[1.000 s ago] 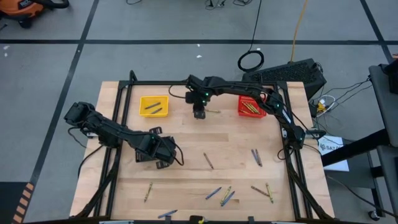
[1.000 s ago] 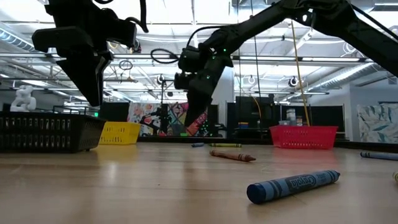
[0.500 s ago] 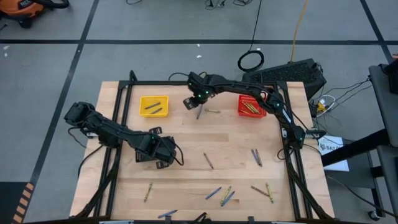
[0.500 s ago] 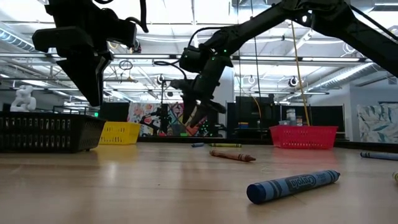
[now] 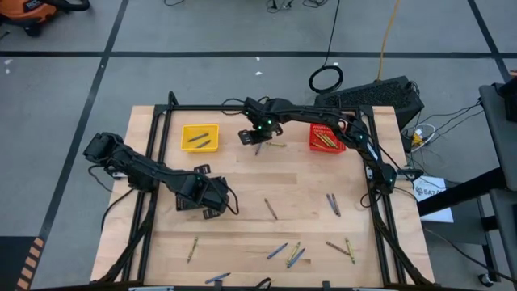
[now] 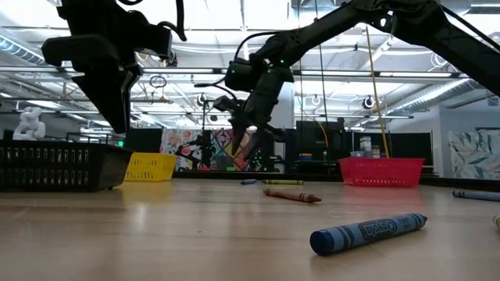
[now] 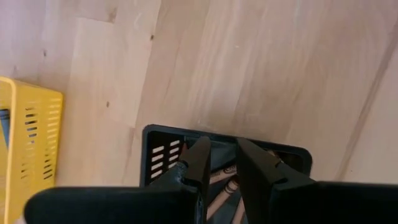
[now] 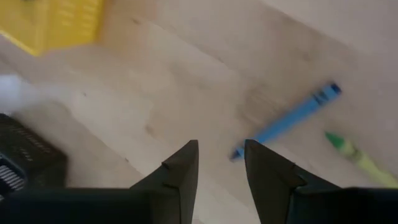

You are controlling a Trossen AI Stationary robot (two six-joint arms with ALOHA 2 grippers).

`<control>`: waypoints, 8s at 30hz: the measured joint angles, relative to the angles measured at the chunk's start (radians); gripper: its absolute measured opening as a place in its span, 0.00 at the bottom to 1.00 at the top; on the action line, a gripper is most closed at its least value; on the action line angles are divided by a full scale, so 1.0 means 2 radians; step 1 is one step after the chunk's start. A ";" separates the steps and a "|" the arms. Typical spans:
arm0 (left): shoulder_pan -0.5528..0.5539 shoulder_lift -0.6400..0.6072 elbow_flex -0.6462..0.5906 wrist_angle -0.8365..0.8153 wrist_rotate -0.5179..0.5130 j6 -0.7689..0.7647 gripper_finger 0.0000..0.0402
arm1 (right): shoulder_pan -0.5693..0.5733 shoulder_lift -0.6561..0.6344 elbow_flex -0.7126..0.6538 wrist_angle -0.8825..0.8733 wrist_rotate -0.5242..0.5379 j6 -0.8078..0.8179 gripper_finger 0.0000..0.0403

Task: Sort crayons
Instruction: Put the blue crayon into the yellow bin

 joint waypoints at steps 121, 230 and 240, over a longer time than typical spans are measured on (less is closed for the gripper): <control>-0.022 0.000 -0.016 0.000 -0.080 0.056 0.17 | 0.021 0.064 0.002 -0.023 0.027 0.220 0.24; 0.026 -0.138 0.050 -0.226 -0.131 -0.026 0.17 | -0.019 0.000 0.000 0.457 -0.158 -0.151 0.00; 0.027 -0.138 0.050 -0.227 -0.146 -0.026 0.17 | -0.005 0.021 0.000 0.481 -0.143 -0.132 0.00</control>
